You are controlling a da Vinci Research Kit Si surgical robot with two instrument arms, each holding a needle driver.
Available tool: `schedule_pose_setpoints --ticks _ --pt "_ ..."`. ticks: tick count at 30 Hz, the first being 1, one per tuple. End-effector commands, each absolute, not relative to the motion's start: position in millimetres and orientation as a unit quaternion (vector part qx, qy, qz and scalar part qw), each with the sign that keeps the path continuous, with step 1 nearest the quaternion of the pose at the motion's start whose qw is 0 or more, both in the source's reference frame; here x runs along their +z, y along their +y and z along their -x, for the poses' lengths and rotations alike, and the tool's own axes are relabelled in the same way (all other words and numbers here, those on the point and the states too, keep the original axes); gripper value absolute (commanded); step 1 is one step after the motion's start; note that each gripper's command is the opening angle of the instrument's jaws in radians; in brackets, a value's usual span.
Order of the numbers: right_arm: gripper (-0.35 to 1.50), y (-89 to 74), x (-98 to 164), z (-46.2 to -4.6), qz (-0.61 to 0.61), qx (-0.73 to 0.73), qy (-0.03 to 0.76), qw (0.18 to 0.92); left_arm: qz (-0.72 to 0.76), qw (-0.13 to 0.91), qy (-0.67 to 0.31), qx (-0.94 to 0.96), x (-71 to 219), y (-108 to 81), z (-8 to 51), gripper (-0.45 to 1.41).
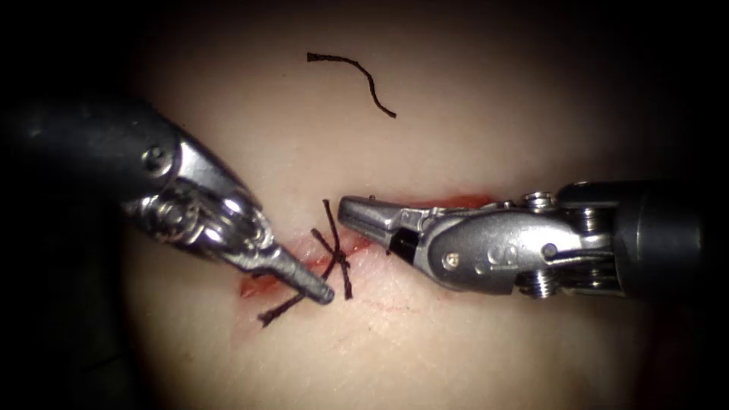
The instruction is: Wound Closure
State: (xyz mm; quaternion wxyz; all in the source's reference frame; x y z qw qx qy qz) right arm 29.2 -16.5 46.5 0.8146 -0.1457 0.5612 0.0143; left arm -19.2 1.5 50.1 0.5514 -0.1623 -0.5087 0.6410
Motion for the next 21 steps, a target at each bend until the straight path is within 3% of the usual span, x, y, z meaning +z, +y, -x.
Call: schedule_pose_setpoints --ticks 1,3,7,15,16,18,19,20,21 --pt "0.47 -15.1 45.7 -28.1 0.143 0.055 0.561 0.813 0.169 0.564 -0.496 0.638 50.9 2.6 18.5 -0.32" --pt "0.96 -14.2 44.8 -26.6 0.139 0.107 0.554 0.814 0.173 0.58 -0.463 0.647 51.9 4.2 16.8 -0.32" --pt "0.94 -12.4 43.7 -24.3 0.131 0.15 0.544 0.815 0.165 0.583 -0.384 0.697 55.2 6.1 15.1 -0.45" --pt "0.98 -10.2 43.7 -22.5 0.112 0.212 0.542 0.805 0.168 0.577 -0.318 0.733 63.7 9.8 15.5 -0.45" --pt "1.01 -10.1 43.8 -22.4 0.112 0.215 0.543 0.804 0.178 0.558 -0.312 0.748 65.7 9.9 16.1 -0.32" --pt "1.01 -10.1 43.8 -22.4 0.107 0.222 0.544 0.802 0.21 0.508 -0.296 0.781 67.0 9.7 16.7 0.62" --pt "1.03 -10.1 43.8 -22.3 0.105 0.225 0.544 0.801 0.236 0.496 -0.299 0.781 67.3 9.6 17.1 1.01" --pt "1.03 -10.1 43.8 -22.3 0.105 0.225 0.544 0.801 0.259 0.481 -0.3 0.782 67.2 9.6 17.4 1.18" --pt "1.03 -10.2 43.8 -22.3 0.103 0.227 0.544 0.801 0.283 0.471 -0.304 0.778 66.9 9.5 17.7 1.21"
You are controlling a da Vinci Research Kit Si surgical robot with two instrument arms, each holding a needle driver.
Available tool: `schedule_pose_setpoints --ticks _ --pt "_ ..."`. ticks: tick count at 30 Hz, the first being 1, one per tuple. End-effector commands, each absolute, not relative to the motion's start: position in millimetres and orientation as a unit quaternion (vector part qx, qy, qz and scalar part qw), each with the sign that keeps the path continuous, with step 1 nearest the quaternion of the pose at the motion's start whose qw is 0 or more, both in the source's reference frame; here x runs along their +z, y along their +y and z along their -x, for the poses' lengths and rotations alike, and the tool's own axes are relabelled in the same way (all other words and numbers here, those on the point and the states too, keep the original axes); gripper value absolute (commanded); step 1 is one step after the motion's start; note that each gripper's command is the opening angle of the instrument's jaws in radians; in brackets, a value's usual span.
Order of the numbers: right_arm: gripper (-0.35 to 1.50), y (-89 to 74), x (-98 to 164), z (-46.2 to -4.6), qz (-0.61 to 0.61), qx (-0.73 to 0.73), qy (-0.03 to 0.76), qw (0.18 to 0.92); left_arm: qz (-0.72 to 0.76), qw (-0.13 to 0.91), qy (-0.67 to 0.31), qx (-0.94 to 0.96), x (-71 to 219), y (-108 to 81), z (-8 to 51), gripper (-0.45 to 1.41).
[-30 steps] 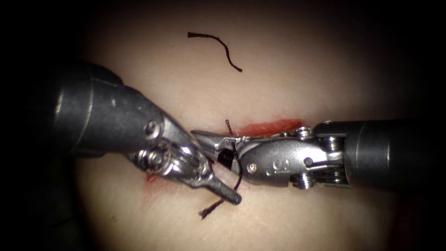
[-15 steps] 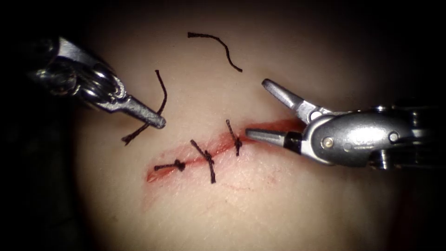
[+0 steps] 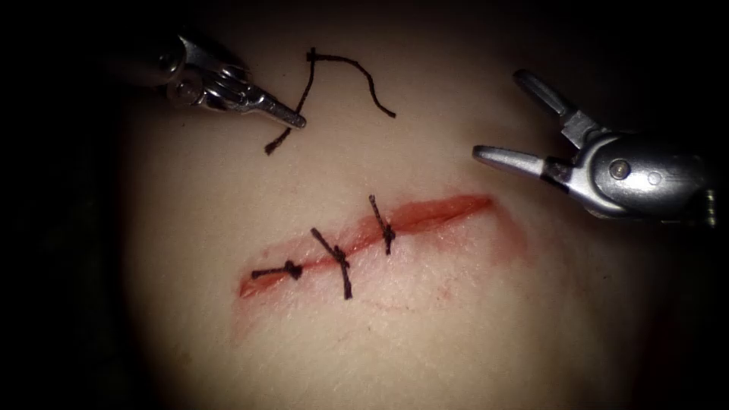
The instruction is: Wound Closure
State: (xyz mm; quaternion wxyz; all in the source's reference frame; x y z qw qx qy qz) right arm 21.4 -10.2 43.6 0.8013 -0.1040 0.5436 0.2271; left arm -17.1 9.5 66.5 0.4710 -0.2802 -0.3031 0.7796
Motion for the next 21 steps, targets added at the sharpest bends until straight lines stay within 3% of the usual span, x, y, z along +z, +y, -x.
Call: schedule_pose_setpoints --ticks 1,9,21 --pt "1.03 -10.2 43.8 -22.3 0.1 0.232 0.545 0.8 0.31 0.461 -0.317 0.769 66.3 9.5 17.9 1.26" --pt "1.04 -10.7 44.6 -22.4 0.089 0.25 0.547 0.794 0.324 0.352 -0.324 0.816 59.4 7.3 19.1 1.31" --pt "1.1 -11.0 45.2 -22.3 0.084 0.26 0.548 0.791 0.305 0.338 -0.315 0.833 56.1 6.1 19.2 1.31"
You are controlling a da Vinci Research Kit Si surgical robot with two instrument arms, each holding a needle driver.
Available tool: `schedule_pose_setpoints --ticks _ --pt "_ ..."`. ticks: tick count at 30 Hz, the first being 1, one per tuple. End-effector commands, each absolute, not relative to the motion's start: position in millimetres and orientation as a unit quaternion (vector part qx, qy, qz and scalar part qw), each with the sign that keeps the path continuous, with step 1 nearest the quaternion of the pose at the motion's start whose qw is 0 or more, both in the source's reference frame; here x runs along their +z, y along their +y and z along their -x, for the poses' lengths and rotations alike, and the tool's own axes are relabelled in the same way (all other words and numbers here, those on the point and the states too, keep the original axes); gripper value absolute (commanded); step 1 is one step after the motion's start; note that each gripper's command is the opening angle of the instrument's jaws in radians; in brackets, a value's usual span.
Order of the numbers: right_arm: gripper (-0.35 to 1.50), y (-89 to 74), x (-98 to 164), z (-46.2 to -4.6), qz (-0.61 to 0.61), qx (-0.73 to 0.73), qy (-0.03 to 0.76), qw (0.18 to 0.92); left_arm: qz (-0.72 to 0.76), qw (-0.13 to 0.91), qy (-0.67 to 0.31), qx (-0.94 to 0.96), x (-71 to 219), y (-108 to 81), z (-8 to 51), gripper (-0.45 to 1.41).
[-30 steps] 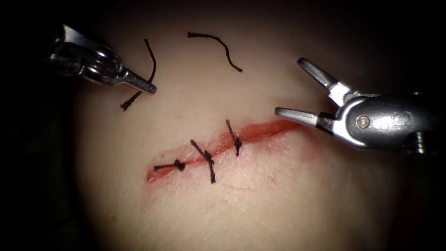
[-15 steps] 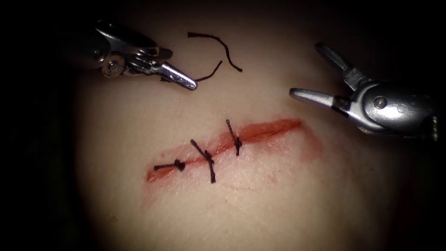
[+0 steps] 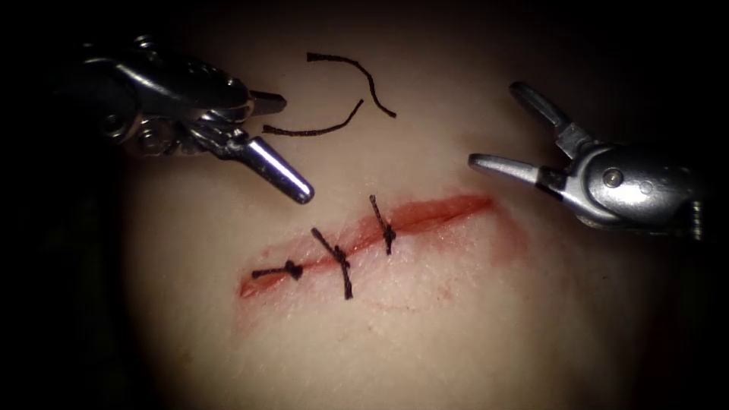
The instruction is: Wound Closure
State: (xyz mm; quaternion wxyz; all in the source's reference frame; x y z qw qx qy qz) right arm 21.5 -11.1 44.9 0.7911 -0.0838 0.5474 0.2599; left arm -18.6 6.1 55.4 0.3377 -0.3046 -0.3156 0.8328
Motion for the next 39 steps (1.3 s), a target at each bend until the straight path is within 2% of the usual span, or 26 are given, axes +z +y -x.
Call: schedule_pose_setpoints --ticks 1,19,25,39 --pt "1.1 -11.1 45.2 -22.3 0.084 0.26 0.548 0.791 0.305 0.338 -0.314 0.833 56.2 6.0 19.2 1.31" --pt "1.1 -11.0 44.9 -22.6 0.093 0.267 0.561 0.778 0.305 0.342 -0.313 0.832 55.8 5.4 19.4 1.28" --pt "1.18 -11.0 44.9 -22.5 0.093 0.268 0.561 0.777 0.305 0.345 -0.315 0.83 54.8 6.5 18.9 1.28" --pt "1.21 -10.5 44.6 -22.0 0.092 0.273 0.564 0.774 0.306 0.348 -0.312 0.83 54.9 6.3 19.1 1.28"
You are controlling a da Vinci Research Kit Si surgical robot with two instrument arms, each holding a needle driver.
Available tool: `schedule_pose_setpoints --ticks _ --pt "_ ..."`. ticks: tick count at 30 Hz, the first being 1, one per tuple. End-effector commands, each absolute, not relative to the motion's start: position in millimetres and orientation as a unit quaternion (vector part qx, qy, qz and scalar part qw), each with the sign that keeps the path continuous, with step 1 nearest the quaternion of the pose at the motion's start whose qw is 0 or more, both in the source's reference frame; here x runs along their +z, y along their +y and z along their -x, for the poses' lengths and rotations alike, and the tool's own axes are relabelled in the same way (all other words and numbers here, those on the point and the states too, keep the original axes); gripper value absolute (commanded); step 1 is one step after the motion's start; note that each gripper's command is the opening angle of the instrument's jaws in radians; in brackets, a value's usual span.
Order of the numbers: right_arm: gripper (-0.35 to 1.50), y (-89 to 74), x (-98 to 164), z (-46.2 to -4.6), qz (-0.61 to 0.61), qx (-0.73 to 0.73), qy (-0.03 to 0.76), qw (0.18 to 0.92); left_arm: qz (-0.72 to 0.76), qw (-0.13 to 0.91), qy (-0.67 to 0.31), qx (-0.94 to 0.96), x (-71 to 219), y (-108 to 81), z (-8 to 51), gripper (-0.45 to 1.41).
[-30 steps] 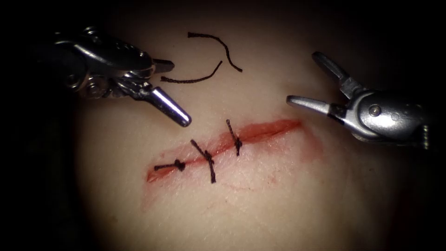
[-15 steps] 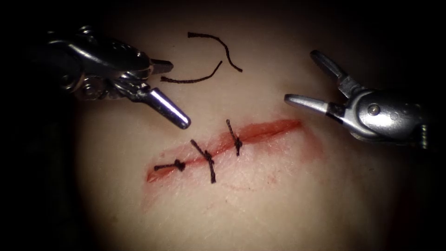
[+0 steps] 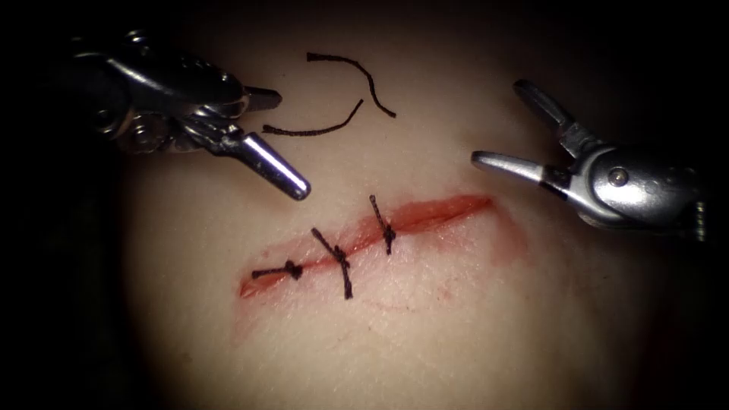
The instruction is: Wound Closure
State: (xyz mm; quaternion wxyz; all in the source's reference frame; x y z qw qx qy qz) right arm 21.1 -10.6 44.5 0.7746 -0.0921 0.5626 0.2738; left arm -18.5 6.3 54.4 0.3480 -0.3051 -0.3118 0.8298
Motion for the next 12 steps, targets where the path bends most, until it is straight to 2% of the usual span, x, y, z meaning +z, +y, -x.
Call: schedule_pose_setpoints --ticks 1,12 --pt "1.21 -10.5 44.6 -22.0 0.092 0.273 0.564 0.774 0.306 0.348 -0.312 0.83 54.9 6.3 19.0 1.28" --pt "1.23 -10.6 44.7 -22.1 0.093 0.273 0.563 0.774 0.306 0.348 -0.31 0.83 55.2 6.2 19.1 1.28"
